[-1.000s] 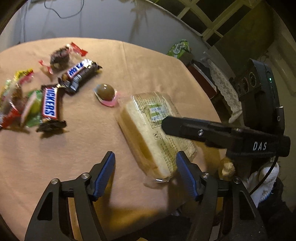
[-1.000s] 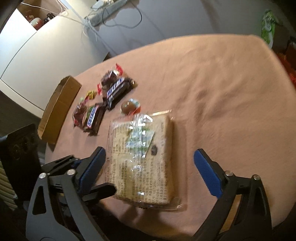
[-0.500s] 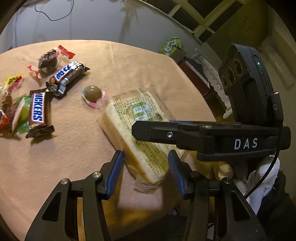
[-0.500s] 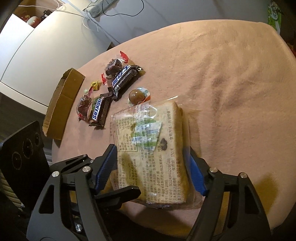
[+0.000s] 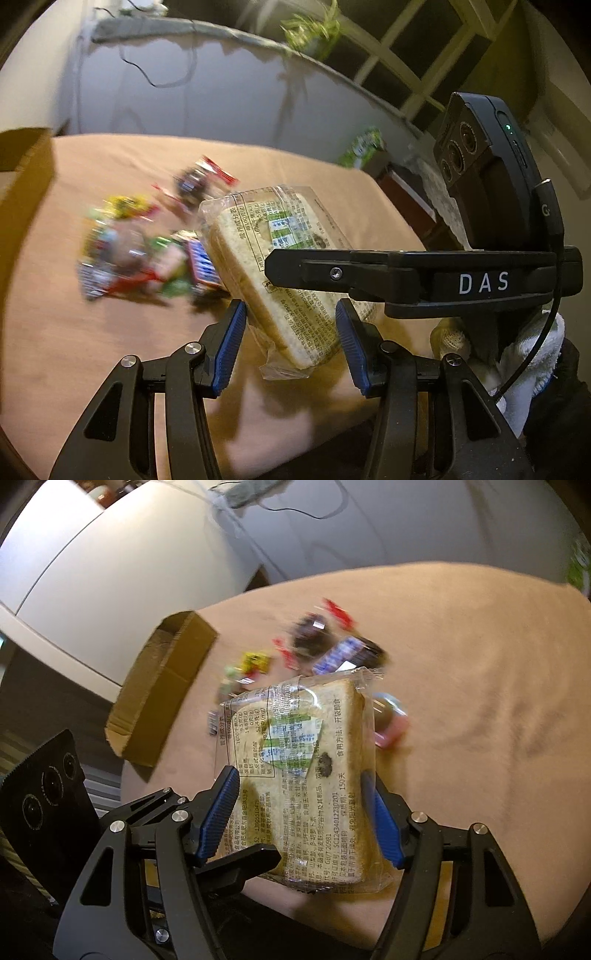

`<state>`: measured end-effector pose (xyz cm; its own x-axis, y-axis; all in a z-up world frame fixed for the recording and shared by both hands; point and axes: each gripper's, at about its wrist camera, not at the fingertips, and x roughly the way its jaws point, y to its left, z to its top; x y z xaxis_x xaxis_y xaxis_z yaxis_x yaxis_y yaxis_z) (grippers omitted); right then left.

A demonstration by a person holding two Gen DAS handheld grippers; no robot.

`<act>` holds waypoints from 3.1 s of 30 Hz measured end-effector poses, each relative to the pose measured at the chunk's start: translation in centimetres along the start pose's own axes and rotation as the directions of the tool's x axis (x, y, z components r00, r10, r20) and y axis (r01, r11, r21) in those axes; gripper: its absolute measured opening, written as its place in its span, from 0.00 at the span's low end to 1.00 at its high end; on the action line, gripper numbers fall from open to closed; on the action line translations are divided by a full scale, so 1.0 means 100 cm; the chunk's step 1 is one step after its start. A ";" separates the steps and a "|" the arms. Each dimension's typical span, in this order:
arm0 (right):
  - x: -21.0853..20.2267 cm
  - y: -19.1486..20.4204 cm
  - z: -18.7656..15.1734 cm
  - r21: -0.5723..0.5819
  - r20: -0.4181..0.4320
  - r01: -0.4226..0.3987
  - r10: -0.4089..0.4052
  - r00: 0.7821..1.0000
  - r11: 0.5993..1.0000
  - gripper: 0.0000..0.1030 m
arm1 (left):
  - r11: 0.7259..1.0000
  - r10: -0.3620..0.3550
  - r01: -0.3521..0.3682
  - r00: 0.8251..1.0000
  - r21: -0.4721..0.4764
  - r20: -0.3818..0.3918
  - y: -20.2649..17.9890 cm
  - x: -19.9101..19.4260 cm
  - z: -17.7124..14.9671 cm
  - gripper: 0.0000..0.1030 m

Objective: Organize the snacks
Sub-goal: 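Carry the bread loaf into the cardboard box and open the right tool, then move both tools back over the snack pile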

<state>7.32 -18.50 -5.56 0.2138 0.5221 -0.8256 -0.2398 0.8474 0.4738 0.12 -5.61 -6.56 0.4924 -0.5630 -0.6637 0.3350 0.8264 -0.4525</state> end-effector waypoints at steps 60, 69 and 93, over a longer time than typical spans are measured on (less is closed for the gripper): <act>0.096 0.175 0.097 -0.377 0.015 -0.092 0.106 0.994 0.921 0.70 | 0.862 0.474 -0.404 0.856 -0.305 0.207 0.147 -0.152 0.023 0.46; 0.041 0.078 0.080 -0.337 0.133 0.114 -0.073 0.988 0.935 0.79 | 0.898 0.420 -0.377 0.889 -0.225 0.185 0.099 -0.114 0.027 0.48; 0.053 -0.052 0.057 -0.031 -0.008 0.110 -0.110 0.994 0.994 0.71 | 0.948 0.281 -0.275 0.960 -0.157 0.011 0.062 -0.005 0.037 0.36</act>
<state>15.15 -19.59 -10.66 0.2308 0.4251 -0.8752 -0.2441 0.8961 0.3708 4.92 -0.24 -6.83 0.5754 -0.3085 -0.7575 0.0562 0.9388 -0.3397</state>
